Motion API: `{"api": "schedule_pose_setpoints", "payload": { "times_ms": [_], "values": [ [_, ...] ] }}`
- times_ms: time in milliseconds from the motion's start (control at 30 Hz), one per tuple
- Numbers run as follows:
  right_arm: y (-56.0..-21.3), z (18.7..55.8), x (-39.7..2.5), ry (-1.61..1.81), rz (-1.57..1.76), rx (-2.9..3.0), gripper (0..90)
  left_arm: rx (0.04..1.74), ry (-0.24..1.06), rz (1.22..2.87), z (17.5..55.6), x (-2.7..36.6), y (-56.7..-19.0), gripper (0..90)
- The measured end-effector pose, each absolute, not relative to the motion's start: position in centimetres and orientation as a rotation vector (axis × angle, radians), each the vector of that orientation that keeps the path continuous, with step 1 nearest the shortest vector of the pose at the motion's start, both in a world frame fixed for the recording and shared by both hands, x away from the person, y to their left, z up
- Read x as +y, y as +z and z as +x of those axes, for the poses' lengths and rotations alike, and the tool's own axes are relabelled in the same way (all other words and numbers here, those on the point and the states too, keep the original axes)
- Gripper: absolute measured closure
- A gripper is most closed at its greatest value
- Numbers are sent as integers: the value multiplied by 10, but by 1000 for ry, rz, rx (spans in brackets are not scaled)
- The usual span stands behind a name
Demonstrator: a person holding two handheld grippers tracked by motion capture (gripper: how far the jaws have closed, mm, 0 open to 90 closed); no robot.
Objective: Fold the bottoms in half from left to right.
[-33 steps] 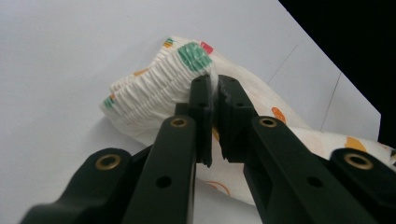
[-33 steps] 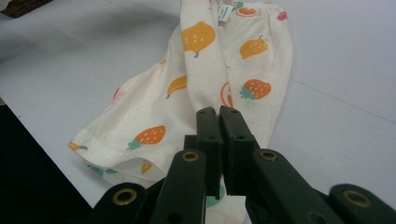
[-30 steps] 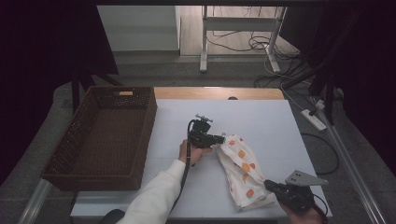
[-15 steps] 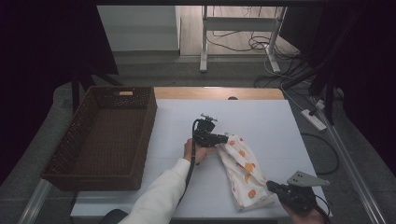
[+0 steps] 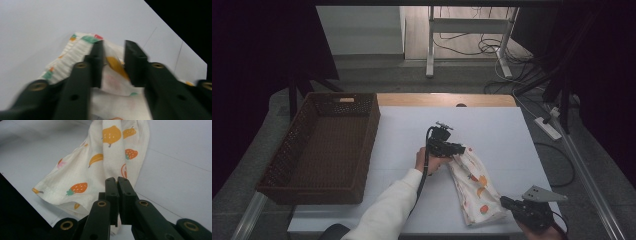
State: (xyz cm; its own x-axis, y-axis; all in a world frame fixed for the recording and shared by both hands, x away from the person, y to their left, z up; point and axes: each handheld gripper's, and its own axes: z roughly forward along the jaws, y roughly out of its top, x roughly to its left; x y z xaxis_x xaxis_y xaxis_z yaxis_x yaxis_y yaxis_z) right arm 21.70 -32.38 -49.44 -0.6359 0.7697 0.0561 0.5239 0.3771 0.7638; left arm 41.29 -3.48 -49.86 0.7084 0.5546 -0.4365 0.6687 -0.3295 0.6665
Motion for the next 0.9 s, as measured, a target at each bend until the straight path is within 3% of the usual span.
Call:
{"api": "schedule_pose_setpoints", "payload": {
  "times_ms": [100,200,433,900],
  "values": [
    [-495,217,-324,1118,1134,2339,863,923,-117,2033,410,-36,-494,394],
    [-498,217,-322,1093,1128,2345,826,912,-97,2040,408,-33,-490,297],
    [-501,219,-321,1034,1152,2304,592,883,-99,2045,404,-20,-486,267],
    [-500,225,-316,1103,1111,2310,547,820,-81,2075,387,-3,-483,279]
  ]
}}
